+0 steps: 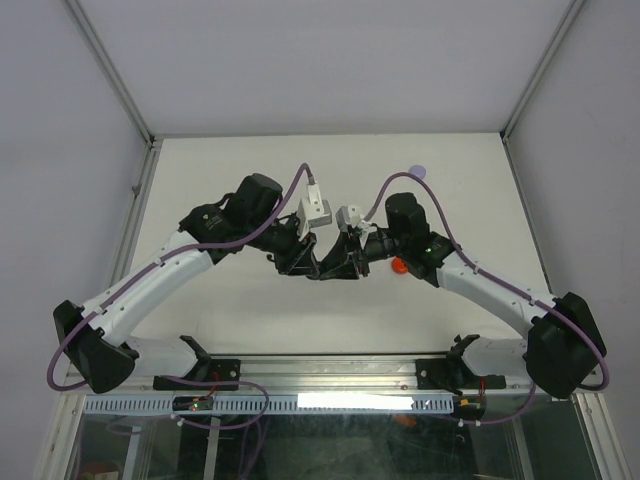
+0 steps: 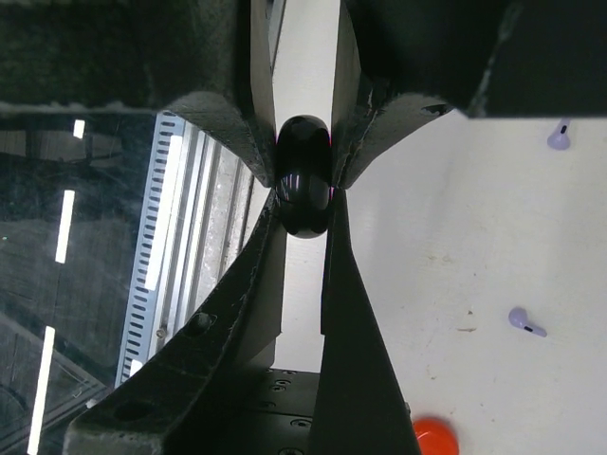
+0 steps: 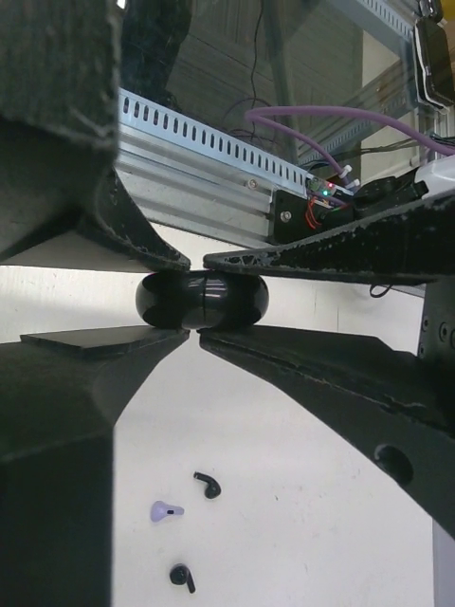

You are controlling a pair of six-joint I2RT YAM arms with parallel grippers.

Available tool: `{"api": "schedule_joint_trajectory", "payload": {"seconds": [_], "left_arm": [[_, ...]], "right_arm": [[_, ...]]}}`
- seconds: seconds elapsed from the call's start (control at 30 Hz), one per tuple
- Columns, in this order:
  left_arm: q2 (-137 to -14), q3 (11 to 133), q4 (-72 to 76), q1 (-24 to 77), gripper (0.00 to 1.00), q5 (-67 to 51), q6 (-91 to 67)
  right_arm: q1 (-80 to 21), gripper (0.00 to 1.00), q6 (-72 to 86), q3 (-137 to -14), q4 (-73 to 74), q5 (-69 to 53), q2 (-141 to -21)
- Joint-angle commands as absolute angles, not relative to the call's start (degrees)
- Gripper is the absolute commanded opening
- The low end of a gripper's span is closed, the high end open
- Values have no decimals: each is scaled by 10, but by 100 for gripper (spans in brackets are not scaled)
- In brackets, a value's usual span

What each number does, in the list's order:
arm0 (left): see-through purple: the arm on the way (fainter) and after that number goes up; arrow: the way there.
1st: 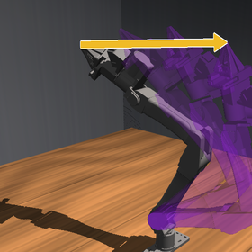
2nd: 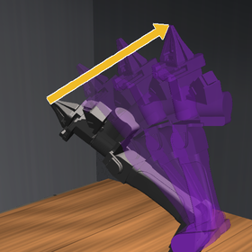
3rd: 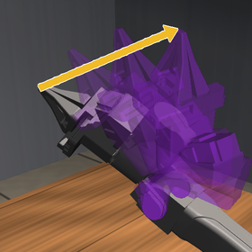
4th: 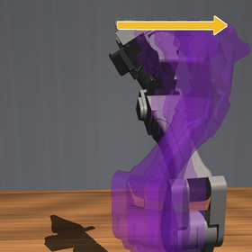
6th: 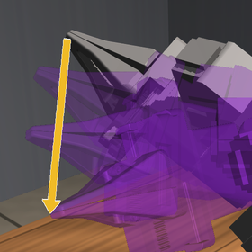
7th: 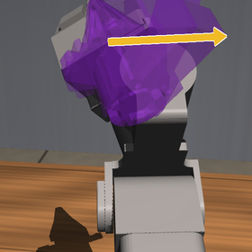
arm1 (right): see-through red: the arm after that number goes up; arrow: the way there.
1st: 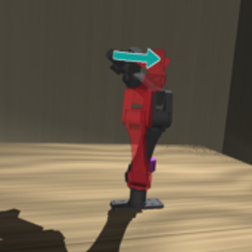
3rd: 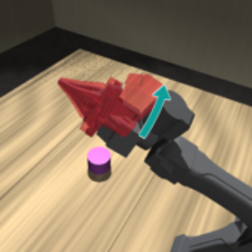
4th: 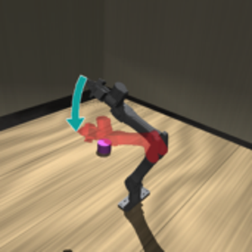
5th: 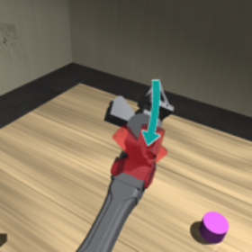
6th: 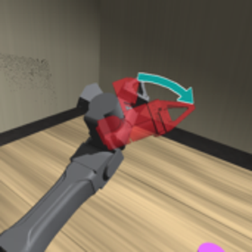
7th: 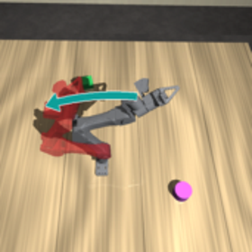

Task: Insert the wireless bluetooth earbuds into the charging case
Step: Pick up the charging case at the center of the board.

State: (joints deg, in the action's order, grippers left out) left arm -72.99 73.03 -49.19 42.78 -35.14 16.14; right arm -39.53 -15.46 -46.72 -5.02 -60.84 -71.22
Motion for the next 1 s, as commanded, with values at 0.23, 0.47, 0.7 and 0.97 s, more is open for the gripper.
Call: {"api": "schedule_joint_trajectory", "payload": {"seconds": [0.23, 0.47, 0.7, 0.97], "left_arm": [[-584, 663, -316, 430, 51, -284, 70], [-471, 513, -98, 429, 54, -261, -29], [-457, 449, 14, 421, 54, -272, -79], [-472, 396, 161, 371, 50, -389, -168]], "right_arm": [[-397, 0, -27, -394, -283, -526, -665], [-397, 0, 90, -324, -484, -476, -652], [-398, 0, 147, -296, -586, -441, -641], [-398, 1, 187, -282, -636, -424, -635]]}}
